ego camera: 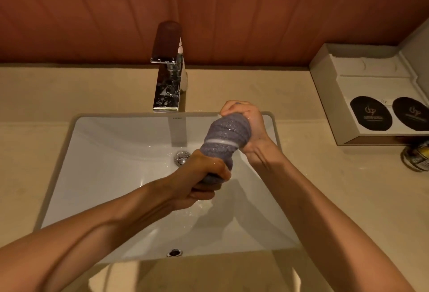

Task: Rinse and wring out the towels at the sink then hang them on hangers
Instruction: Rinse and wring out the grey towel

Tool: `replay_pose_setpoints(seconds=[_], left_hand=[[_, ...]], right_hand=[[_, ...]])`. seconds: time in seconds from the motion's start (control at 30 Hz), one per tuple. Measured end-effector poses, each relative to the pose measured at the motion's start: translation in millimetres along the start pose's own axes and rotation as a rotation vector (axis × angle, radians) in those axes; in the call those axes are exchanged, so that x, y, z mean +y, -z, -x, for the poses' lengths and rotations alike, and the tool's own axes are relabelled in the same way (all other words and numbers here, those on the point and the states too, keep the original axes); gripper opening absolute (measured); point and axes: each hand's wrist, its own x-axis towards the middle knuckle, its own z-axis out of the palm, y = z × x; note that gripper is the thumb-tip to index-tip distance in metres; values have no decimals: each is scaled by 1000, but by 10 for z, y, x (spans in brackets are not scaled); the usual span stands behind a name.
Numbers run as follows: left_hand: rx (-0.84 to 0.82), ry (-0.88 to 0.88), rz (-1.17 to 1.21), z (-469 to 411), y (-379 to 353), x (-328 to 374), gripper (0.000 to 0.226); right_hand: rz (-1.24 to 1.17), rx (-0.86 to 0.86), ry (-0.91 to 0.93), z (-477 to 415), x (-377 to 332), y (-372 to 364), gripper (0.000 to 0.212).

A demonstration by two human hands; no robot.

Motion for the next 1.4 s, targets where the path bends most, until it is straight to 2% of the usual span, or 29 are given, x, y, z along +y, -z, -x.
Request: replay_pose_setpoints(seconds=[0.1, 0.2, 0.27, 0.33, 0.43, 0.57, 0.7, 0.77, 0.87, 0.9, 0.97, 1.07, 1.2, 1.23, 1.27, 1.3, 1.37, 1.4], left_hand=[[93, 6, -110, -95, 73, 18, 22], [274, 7, -371, -160, 194, 16, 29], [460, -50, -637, -147, 264, 12, 17], [594, -67, -954, -122, 300, 6, 34], [647, -196, -1320, -40, 284, -23, 52], [657, -193, -1726, 53, 219, -41, 59], [692, -325, -1986, 96, 210, -95, 89], [685, -414, -1993, 72, 210, -149, 83], [604, -347, -2006, 265, 10, -48, 74], [613, -379, -1960, 274, -12, -46, 68], [591, -326, -1769, 295, -29, -32, 55], [550, -290, -1434, 334, -40, 4, 49], [366, -124, -1033, 343, 10, 29, 43], [302, -70, -968, 353, 37, 36, 43], [245, -28, -931, 356, 67, 37, 44], [210, 1, -923, 355, 95, 31, 45], [225, -8, -948, 338, 108, 59, 51], [266, -51, -976, 325, 100, 79, 56]], right_hand=[[49, 86, -57, -118, 23, 29, 60], [416, 271, -166, -165, 102, 106, 46], [639, 296, -273, -90, 134, 116, 29], [592, 288, -422, -18, 119, 129, 25], [418, 267, -651, 97, 104, 157, 22], [168, 334, -646, 183, 181, 132, 25], [199, 379, -652, 317, 216, 88, 27], [222, 353, -655, 402, 200, 83, 29], [193, 307, -602, 505, 168, 58, 32], [177, 304, -575, 525, 158, 38, 33], [171, 324, -523, 554, 143, -6, 30], [197, 392, -437, 543, 107, -33, 22], [251, 503, -194, 592, 165, -67, 6], [286, 519, -135, 602, 202, -71, 7], [321, 520, -104, 604, 239, -51, 19], [339, 521, -95, 627, 261, -49, 22], [288, 533, -117, 653, 243, -53, 8], [237, 562, -145, 663, 239, -38, 10]])
